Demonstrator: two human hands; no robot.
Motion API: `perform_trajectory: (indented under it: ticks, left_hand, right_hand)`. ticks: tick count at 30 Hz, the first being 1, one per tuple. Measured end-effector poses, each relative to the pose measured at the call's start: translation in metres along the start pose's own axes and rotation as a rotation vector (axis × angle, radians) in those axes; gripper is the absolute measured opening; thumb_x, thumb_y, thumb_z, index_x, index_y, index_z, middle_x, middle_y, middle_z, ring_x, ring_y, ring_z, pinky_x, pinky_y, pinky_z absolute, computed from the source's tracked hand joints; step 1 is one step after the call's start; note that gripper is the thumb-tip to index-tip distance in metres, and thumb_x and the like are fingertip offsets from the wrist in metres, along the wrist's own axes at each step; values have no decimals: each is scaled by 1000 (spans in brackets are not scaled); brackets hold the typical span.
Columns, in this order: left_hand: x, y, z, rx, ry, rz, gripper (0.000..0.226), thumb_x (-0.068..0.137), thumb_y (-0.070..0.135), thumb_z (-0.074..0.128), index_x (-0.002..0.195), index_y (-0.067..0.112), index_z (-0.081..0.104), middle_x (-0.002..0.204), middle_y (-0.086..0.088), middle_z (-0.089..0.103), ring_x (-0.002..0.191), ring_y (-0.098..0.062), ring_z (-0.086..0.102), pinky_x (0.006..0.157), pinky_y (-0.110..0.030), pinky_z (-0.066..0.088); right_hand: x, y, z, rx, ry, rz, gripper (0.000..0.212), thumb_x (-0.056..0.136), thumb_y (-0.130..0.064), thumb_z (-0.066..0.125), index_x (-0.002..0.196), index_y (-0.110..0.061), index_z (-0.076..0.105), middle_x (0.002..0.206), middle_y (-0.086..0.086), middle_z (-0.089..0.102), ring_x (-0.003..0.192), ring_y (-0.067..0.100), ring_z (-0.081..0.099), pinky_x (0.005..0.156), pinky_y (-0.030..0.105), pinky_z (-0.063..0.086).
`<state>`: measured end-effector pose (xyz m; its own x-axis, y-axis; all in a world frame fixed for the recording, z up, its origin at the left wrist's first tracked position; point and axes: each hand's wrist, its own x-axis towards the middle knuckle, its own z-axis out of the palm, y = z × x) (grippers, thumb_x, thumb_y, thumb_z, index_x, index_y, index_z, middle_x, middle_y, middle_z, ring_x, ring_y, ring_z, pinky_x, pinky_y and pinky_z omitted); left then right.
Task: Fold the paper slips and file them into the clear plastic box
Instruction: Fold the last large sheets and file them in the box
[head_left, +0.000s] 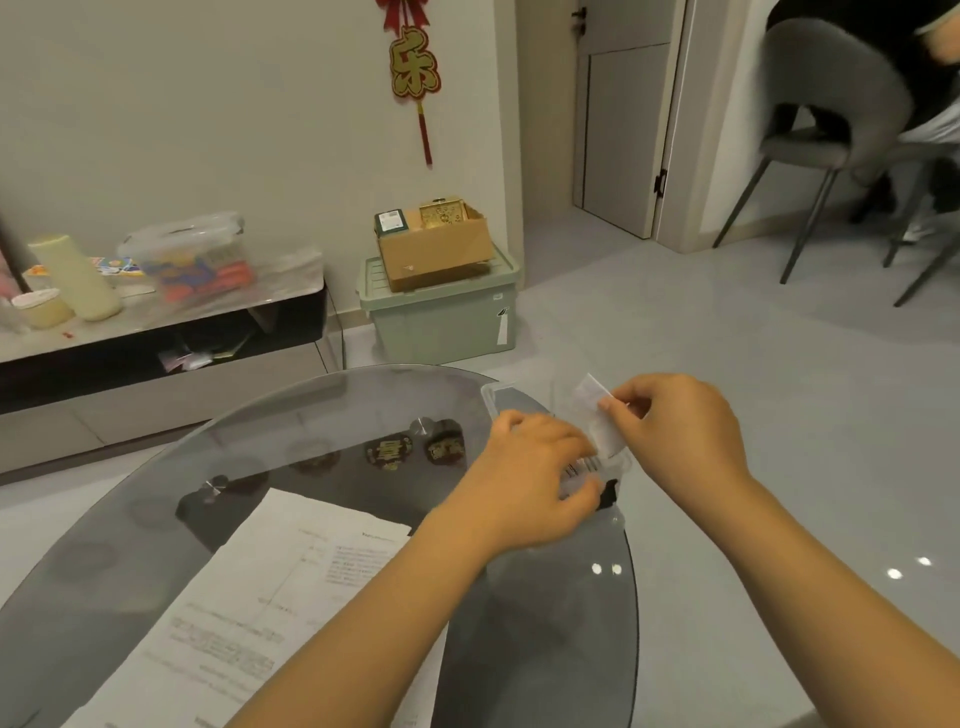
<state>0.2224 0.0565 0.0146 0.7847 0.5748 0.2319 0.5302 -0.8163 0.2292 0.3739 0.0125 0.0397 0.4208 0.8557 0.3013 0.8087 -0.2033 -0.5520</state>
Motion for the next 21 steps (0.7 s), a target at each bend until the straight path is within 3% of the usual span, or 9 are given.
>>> perform_trajectory:
  ticks: [5, 8, 13, 21]
  left_hand:
    - [11, -3, 12, 99, -131, 110, 72, 76, 58, 17, 126, 23, 54, 127, 12, 54, 110, -11, 40, 93, -29, 24]
    - [12, -3, 12, 134, -128, 121, 69, 77, 58, 19, 124, 23, 55, 122, 9, 55, 103, -13, 39, 88, -31, 26]
    - [8, -5, 16, 163, -37, 96, 63, 76, 58, 19, 95, 17, 62, 93, 4, 58, 89, -15, 39, 83, -32, 29]
    - [3, -8, 20, 108, 27, 74, 50, 80, 50, 29, 96, 22, 68, 98, 9, 65, 88, -14, 44, 83, -32, 29]
  right_hand:
    - [0, 0, 9, -109, -38, -25, 20, 91, -30, 56, 94, -18, 71, 79, -2, 65, 69, 16, 55, 60, 25, 42]
    - [0, 1, 11, -164, -44, -32, 18, 91, -25, 55, 96, -17, 70, 87, 1, 66, 72, 17, 55, 60, 24, 41]
    - [0, -3, 21, -170, -67, -47, 14, 90, -16, 56, 99, -13, 66, 90, 4, 61, 76, 19, 57, 60, 26, 43]
    - [4, -10, 29, -235, -104, -52, 12, 86, -10, 56, 90, -9, 67, 92, 7, 64, 79, 23, 59, 65, 30, 49]
